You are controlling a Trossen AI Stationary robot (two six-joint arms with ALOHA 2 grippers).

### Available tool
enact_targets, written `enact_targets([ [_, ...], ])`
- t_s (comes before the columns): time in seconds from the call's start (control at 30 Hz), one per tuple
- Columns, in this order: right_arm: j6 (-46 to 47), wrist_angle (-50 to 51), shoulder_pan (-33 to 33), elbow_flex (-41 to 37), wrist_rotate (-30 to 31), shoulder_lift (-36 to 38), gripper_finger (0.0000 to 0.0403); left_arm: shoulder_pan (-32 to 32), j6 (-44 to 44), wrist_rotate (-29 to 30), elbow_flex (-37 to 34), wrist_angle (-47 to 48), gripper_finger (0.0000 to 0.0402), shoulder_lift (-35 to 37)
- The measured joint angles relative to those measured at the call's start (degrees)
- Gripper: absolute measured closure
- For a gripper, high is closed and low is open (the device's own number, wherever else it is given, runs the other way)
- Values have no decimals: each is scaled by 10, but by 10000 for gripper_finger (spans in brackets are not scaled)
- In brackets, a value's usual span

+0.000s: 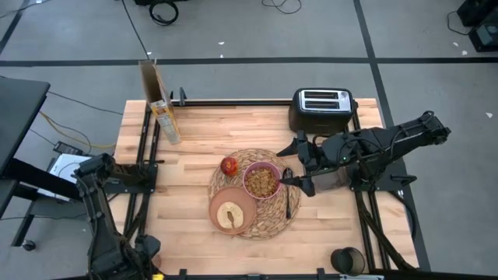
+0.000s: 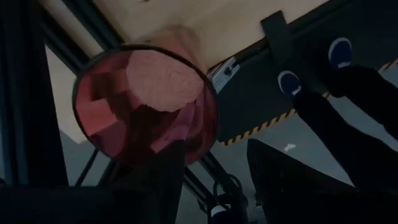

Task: Arrange a breakfast setting
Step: Put the red cup to the top right of the brown placemat

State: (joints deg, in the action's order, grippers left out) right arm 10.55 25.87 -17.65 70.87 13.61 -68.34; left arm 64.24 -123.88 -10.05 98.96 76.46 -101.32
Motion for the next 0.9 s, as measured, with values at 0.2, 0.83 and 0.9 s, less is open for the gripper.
enact_targets([
  [0.2,4,1,-7,0,-13,0,9,-1,-5,-6,0,-14,221,-18],
  [0.83,10,35,-8,0,-36,3,9,-33,61,-48,-136,-112,249,-20],
  [0.9,12,43,-8,0,-35,9,10,-44,86,-52,-136,-109,285,-20],
])
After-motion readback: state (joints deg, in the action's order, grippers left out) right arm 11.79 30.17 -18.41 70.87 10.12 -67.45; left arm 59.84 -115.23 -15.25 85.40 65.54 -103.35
